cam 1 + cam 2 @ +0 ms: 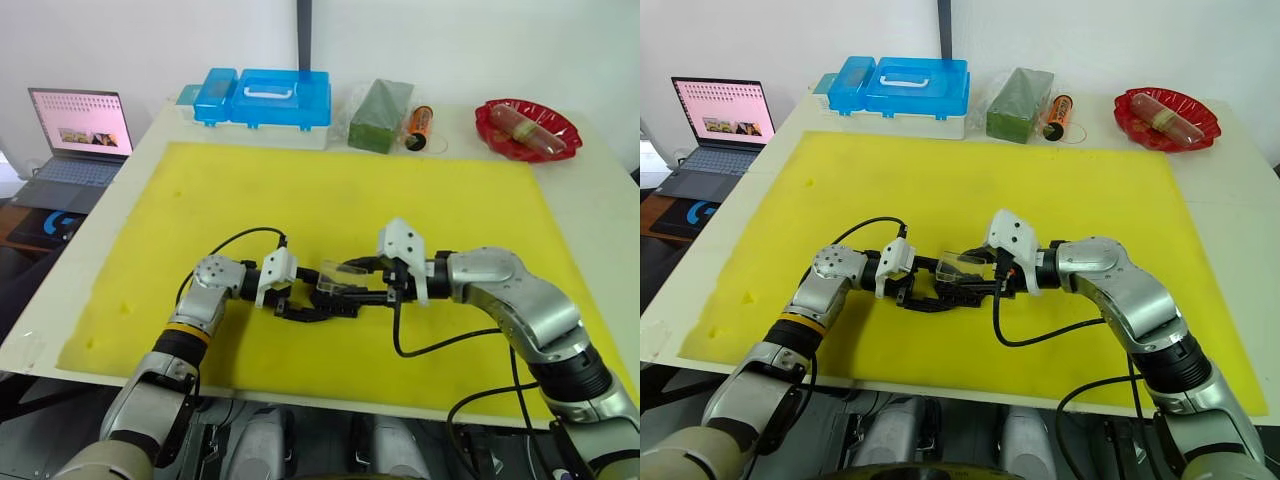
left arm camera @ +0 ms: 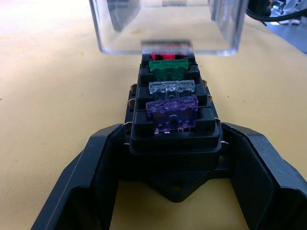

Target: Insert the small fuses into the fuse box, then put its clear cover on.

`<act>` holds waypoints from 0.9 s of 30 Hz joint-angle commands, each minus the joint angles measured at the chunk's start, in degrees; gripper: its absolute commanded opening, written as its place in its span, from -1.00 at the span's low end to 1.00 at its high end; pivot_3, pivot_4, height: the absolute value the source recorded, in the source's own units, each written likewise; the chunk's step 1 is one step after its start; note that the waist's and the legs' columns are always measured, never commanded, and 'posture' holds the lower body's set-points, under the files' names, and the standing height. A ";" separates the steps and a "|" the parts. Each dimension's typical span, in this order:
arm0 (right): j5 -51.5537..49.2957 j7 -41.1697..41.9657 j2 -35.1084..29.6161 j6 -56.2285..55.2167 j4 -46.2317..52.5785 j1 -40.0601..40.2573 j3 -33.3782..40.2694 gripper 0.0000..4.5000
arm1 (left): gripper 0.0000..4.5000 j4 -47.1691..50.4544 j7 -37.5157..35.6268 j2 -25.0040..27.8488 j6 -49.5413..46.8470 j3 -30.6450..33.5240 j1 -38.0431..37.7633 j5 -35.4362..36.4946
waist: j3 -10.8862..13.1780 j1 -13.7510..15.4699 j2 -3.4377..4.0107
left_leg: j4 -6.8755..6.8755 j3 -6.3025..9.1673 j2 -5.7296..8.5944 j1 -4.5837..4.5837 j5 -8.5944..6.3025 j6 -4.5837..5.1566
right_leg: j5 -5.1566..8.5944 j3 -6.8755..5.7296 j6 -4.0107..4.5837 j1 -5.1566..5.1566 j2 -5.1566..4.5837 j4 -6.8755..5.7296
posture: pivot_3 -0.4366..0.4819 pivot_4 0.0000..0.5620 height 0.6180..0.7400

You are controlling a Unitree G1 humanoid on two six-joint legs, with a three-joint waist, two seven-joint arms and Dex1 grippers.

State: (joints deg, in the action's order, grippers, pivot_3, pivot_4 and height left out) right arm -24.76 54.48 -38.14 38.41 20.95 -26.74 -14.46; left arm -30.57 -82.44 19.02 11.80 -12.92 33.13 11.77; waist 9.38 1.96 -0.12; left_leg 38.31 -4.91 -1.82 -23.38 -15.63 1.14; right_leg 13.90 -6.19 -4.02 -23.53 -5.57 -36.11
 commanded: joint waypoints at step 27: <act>7.81 5.23 1.46 -9.77 -9.05 0.23 -3.27 -0.19 | 0.25 0.75 -0.15 -0.52 -0.20 -1.13 -0.47 -0.59 | 0.00 0.06 0.00 | 0.00 0.01 0.01 0.01 0.00 0.00 | 0.00 -0.01 0.00 0.03 0.01 0.00 | -0.05 -0.47 1.00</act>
State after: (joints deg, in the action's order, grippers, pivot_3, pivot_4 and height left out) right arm -17.96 59.27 -36.62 29.19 12.06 -26.05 -17.59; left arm -30.24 -82.14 18.80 11.66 -13.27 32.98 11.26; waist 9.37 2.03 -0.13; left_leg 38.31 -4.91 -1.81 -23.37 -15.63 1.14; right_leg 13.90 -6.20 -4.03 -23.50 -5.57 -36.10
